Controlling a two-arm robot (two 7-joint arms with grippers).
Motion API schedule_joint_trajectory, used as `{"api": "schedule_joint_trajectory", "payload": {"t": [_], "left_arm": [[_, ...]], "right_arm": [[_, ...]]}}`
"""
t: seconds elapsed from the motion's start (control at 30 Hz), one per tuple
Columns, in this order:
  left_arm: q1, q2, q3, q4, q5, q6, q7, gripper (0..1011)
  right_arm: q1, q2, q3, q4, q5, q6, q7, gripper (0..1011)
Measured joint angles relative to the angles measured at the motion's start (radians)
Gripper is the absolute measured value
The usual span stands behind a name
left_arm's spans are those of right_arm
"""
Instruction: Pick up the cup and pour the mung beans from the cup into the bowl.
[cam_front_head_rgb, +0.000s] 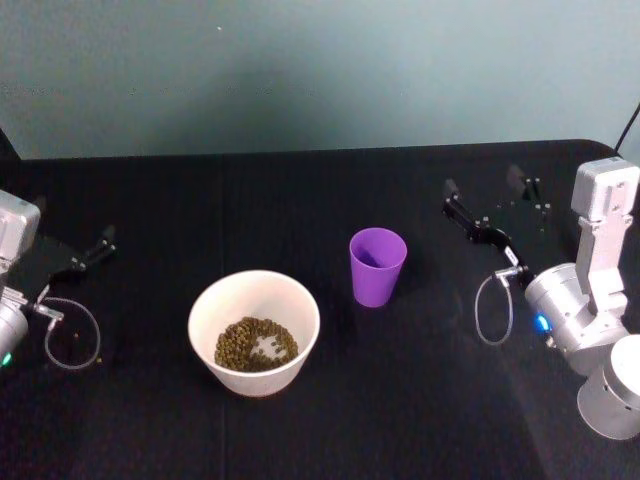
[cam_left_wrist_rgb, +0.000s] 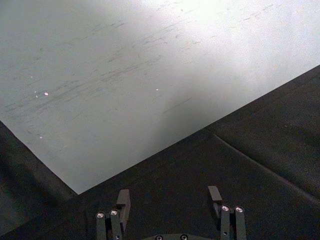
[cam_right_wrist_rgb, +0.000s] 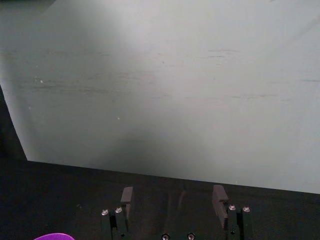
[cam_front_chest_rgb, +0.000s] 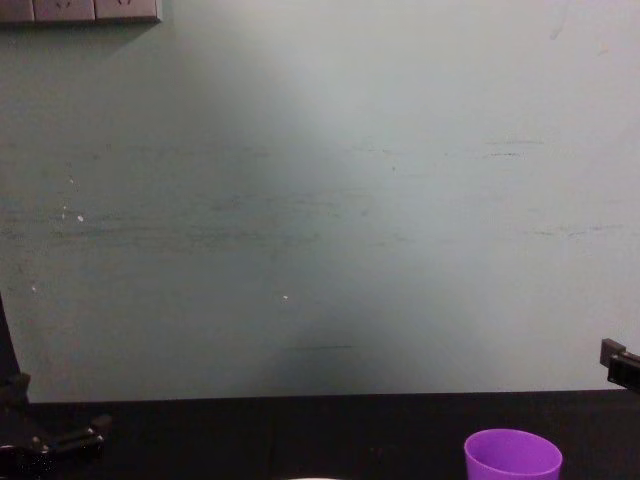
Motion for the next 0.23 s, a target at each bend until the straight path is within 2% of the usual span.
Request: {"api": "schedule_joint_trajectory", "payload": {"t": [0.23], "left_arm": [[0.0, 0.0, 0.0, 0.0, 0.0, 0.0, 0.0, 1012]], "right_arm": [[0.0, 0.0, 0.0, 0.0, 0.0, 0.0, 0.0, 1003]]}}
